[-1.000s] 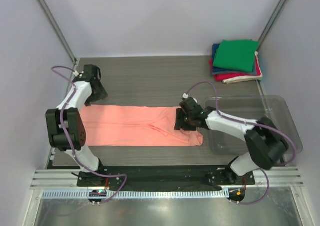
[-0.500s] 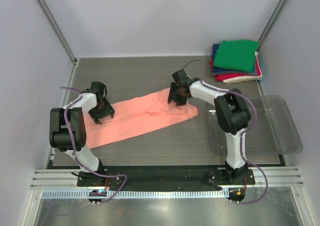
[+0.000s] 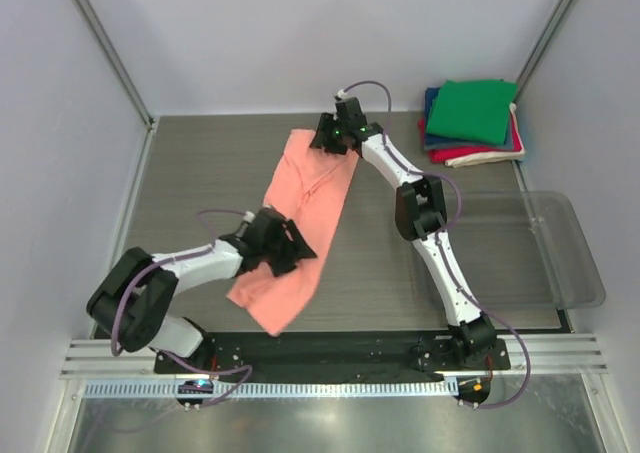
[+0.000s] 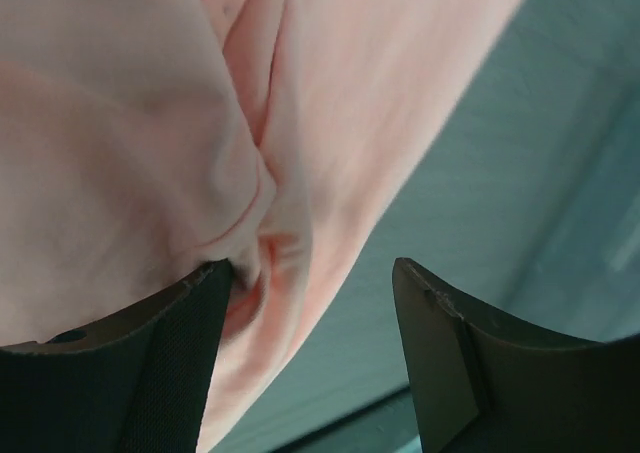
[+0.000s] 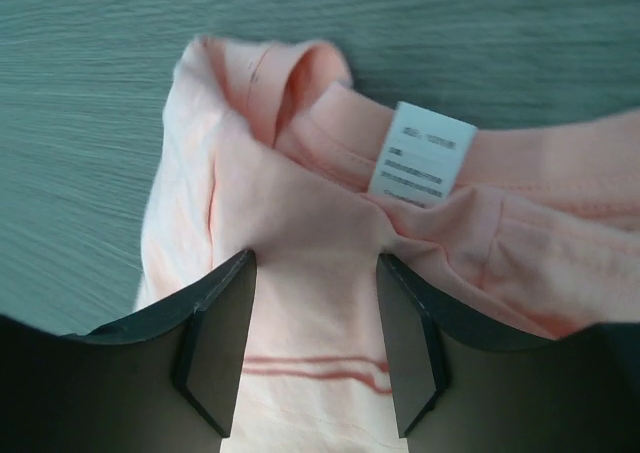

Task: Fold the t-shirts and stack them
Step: Fold the tshirt

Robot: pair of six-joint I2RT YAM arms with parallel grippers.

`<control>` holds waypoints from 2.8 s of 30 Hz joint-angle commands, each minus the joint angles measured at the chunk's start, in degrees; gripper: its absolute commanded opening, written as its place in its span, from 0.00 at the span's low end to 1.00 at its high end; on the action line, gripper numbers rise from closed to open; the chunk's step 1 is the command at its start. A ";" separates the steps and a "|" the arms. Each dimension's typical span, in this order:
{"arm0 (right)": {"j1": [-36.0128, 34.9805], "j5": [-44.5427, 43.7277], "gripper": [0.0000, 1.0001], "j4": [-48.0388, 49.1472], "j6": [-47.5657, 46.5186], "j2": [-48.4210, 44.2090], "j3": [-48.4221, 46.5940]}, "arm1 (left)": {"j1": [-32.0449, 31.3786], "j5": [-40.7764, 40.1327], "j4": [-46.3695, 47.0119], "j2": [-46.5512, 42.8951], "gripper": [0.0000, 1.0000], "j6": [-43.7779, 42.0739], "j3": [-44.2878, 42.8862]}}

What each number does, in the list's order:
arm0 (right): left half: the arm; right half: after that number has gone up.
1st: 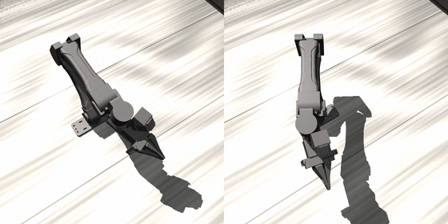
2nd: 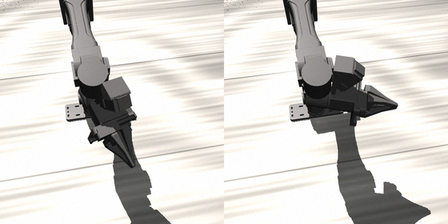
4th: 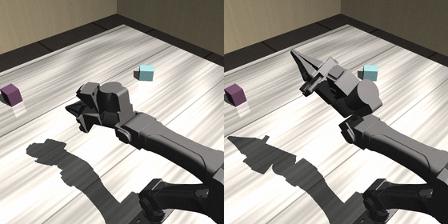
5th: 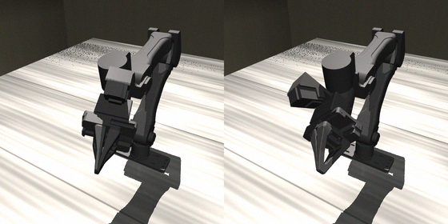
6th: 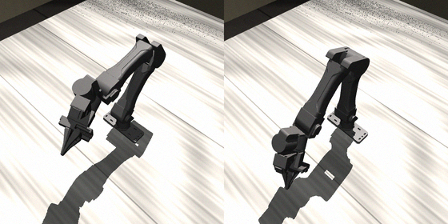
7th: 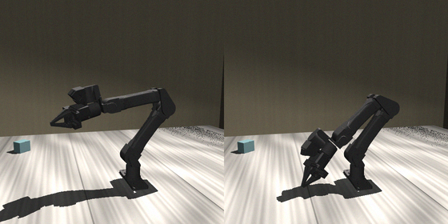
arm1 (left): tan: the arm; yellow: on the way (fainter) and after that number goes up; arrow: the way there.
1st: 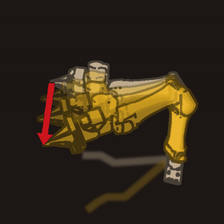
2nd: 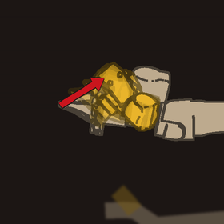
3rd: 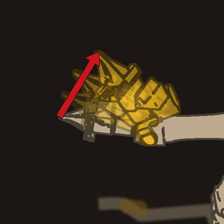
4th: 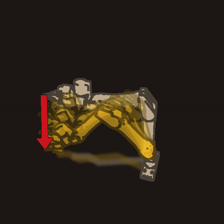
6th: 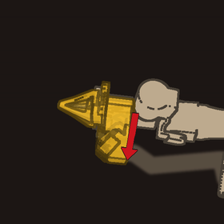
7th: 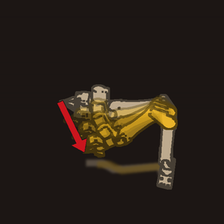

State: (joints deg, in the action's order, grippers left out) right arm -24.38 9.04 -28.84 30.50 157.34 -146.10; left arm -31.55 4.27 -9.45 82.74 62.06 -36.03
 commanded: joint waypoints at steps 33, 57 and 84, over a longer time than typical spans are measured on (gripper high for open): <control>1.97 -11.87 0.74 21.09 9.32 0.00 4.59 | -23.99 -19.74 -38.19 -21.46 0.70 8.78 -8.46; -32.73 -29.17 0.90 -4.56 22.73 -92.10 104.59 | -24.87 -15.43 -24.21 -31.94 0.68 7.55 7.90; -48.39 -31.98 0.29 -1.04 41.39 -94.58 121.40 | -26.63 -12.62 -18.77 -35.63 0.59 14.05 17.75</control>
State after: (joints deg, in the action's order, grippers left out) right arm -72.55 -21.63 -30.26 69.91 62.81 -26.72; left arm -57.45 -8.91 -30.92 47.09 74.22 -20.05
